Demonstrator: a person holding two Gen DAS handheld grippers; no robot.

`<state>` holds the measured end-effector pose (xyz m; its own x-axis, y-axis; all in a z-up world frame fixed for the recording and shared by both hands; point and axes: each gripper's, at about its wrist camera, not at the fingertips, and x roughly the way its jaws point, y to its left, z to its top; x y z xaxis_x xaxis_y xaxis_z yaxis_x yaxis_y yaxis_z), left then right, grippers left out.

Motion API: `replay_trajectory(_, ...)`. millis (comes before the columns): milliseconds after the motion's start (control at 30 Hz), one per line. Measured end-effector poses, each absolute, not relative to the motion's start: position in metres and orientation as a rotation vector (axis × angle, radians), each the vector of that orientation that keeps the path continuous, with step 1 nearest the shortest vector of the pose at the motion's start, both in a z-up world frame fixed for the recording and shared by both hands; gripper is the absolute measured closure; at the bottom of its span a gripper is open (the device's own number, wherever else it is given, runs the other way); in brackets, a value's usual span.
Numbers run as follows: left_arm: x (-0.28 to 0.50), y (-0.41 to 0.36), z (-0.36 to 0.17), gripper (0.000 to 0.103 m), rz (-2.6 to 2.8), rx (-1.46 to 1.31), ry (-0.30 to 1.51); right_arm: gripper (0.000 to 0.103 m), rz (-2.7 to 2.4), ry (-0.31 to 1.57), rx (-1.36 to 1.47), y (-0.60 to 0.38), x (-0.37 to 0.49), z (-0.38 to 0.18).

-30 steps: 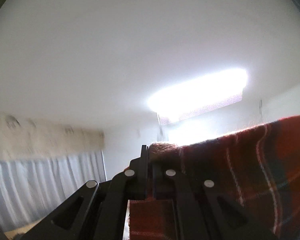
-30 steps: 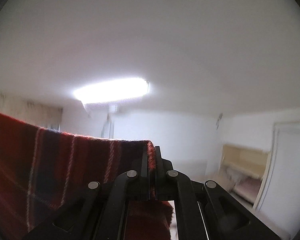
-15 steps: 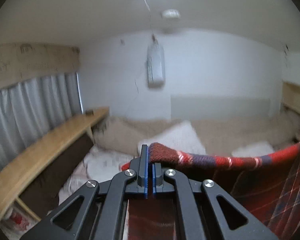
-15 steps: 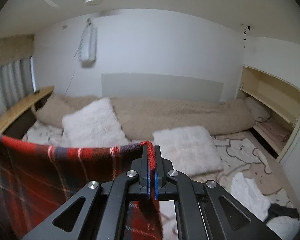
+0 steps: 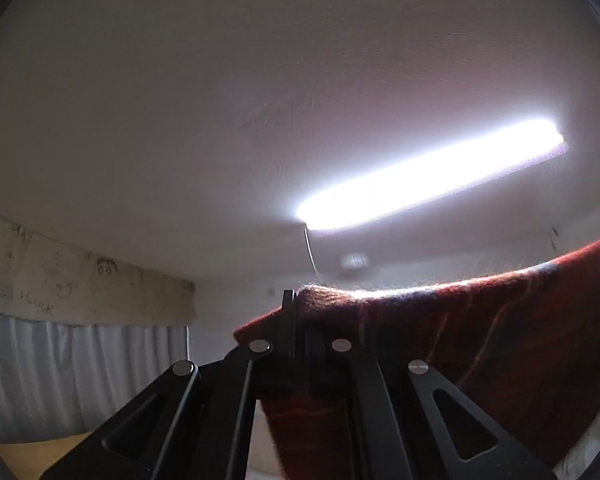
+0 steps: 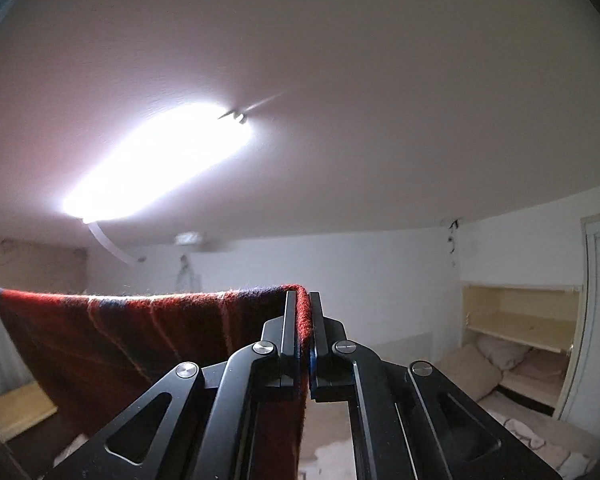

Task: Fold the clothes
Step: 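Raise the blanket by two corners with both grippers, stretching its fringed edge taut, then lower the stretched blanket flat onto the bed with both grippers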

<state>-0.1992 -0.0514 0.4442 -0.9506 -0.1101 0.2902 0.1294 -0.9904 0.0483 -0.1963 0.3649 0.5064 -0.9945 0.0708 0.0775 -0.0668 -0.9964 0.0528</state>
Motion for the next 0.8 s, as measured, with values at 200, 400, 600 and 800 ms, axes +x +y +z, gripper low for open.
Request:
replay_trajectory(200, -0.116, -0.094, 0.282, 0.1, -3.093, -0.127, -0.12, 0.1, 3.251, 0.045, -0.142, 0.367, -0.115, 0.354)
replay_trajectory(400, -0.063, -0.094, 0.09, 0.099, -3.095, 0.301, -0.179, 0.1, 3.271, 0.047, -0.605, 0.356, -0.066, 0.143)
replay_trajectory(600, -0.04, -0.067, -0.08, 0.099, -3.023, 0.775, -0.212, 0.1, 3.094, 0.104, -1.068, 0.342, -0.061, -0.035)
replay_trajectory(800, -0.013, -0.047, -0.153, 0.1, -2.946, 1.001, -0.387, 0.1, 2.946, -0.039, -1.34, 0.333, -0.043, -0.124)
